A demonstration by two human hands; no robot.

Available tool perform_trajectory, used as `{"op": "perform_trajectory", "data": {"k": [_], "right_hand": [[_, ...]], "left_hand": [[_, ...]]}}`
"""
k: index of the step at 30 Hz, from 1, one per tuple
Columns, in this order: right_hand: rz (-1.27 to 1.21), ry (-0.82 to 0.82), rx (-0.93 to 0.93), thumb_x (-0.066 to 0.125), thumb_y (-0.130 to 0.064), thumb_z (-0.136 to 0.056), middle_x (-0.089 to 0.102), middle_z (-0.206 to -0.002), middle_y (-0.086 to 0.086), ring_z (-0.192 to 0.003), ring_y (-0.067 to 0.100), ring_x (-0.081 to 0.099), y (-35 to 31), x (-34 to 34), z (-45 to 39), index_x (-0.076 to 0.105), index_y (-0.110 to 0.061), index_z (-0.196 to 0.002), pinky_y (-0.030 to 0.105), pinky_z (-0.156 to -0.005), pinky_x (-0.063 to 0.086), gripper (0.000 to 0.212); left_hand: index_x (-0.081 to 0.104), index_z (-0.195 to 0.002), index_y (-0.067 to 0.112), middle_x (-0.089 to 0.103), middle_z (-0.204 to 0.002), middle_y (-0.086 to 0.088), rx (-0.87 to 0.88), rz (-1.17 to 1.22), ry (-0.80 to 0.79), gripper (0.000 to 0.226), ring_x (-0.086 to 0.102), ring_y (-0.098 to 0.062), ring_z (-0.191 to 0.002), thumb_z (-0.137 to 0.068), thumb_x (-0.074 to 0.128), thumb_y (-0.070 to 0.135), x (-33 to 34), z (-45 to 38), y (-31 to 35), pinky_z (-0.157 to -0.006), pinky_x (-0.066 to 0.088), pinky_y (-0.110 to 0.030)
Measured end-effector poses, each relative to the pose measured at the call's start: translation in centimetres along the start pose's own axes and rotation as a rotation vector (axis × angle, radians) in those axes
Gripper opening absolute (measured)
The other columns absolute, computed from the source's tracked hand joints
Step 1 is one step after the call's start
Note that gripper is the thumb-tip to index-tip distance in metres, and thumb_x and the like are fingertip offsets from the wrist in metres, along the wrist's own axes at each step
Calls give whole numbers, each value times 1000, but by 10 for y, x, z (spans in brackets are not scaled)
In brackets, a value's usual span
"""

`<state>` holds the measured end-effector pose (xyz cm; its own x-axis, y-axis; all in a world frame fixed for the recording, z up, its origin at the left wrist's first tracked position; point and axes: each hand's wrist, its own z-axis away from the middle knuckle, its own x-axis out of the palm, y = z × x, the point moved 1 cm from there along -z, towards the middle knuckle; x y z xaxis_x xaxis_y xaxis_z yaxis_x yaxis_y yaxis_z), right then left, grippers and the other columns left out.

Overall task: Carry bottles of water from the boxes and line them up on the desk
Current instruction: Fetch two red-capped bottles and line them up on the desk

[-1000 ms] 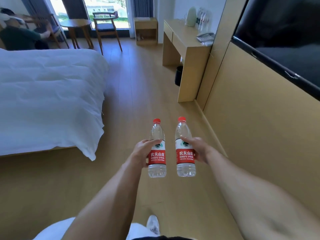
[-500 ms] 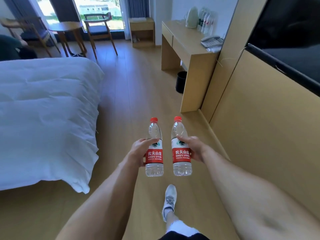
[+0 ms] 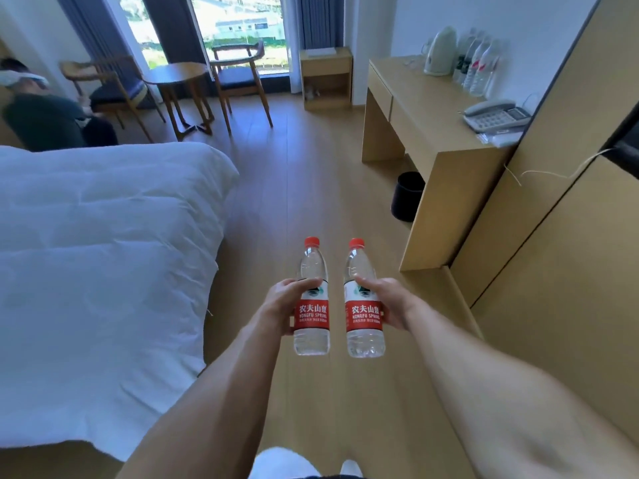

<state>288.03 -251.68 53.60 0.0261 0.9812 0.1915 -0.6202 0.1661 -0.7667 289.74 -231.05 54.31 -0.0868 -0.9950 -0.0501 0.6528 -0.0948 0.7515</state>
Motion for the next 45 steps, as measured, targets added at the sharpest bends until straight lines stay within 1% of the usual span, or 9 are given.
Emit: {"op": "perform_trajectory", "data": {"k": [6,14,17,21,24,26,30,37,45], "right_hand": [[16,19,-5,70,-31,-90,63,-126,28,-97,35,63,-62,-13,-76,54,3,-128,55,-103,47,53],[-18,127,-24,72,-30,-88,64,-123,28,-98,36,63,-156,-29,-204,54,3,-128,56,-102,47,55],[-45,182,-22,73,-30,-87,65,-120,28,-95,37,64,-199,-33,-248,53,3,-127,56,-100,49,56],[-101,233,-53,73,-31,-86,69,-105,22,-84,33,67,-258,-42,-297,56,2,-124,52,-93,53,53],[-138,265,-88,72,-30,-89,68,-111,24,-90,35,67,-295,-52,-330,56,2,-125,54,-98,51,51],[-152,286,-100,70,-30,-90,66,-118,26,-97,37,65,-317,-61,-352,57,2,-126,57,-101,48,50],[-165,302,-98,69,-31,-91,65,-123,27,-100,37,64,-354,-82,-399,59,2,-125,57,-102,47,48],[-157,290,-89,71,-34,-89,68,-119,24,-110,41,65,-417,-132,-505,60,-1,-124,58,-100,49,49],[-166,197,-48,74,-34,-85,68,-116,26,-97,38,66,-513,-187,-613,59,2,-126,59,-99,49,56]], "left_hand": [[54,-133,17,71,-105,-10,-4,14,-15,66,72,-26,-90,-78,84,36,4,-80,61,-64,57,-39],[53,-136,17,73,-104,-10,-4,-14,-91,73,75,-24,-84,-74,86,37,5,-226,166,-58,59,-36],[57,-130,16,75,-100,-10,-12,-48,-130,69,76,-23,-78,-73,88,37,7,-281,219,-57,60,-37],[61,-117,19,78,-86,-7,-2,-92,-178,55,76,-19,-66,-72,87,37,14,-345,287,-54,59,-38],[62,-104,22,76,-71,-3,-5,-107,-202,45,75,-18,-60,-71,88,36,25,-385,328,-49,57,-38],[61,-103,22,77,-73,-4,-8,-116,-216,45,75,-19,-60,-69,89,36,34,-411,350,-50,58,-39],[62,-98,24,77,-72,-3,-12,-131,-238,42,75,-18,-61,-69,89,36,52,-462,389,-51,58,-39],[63,-99,23,77,-74,-4,-4,-153,-215,42,75,-19,-63,-70,89,37,87,-560,462,-54,59,-40],[59,-116,22,76,-96,-9,-14,-109,-162,55,76,-19,-65,-73,87,40,136,-653,564,-54,60,-39]]}}
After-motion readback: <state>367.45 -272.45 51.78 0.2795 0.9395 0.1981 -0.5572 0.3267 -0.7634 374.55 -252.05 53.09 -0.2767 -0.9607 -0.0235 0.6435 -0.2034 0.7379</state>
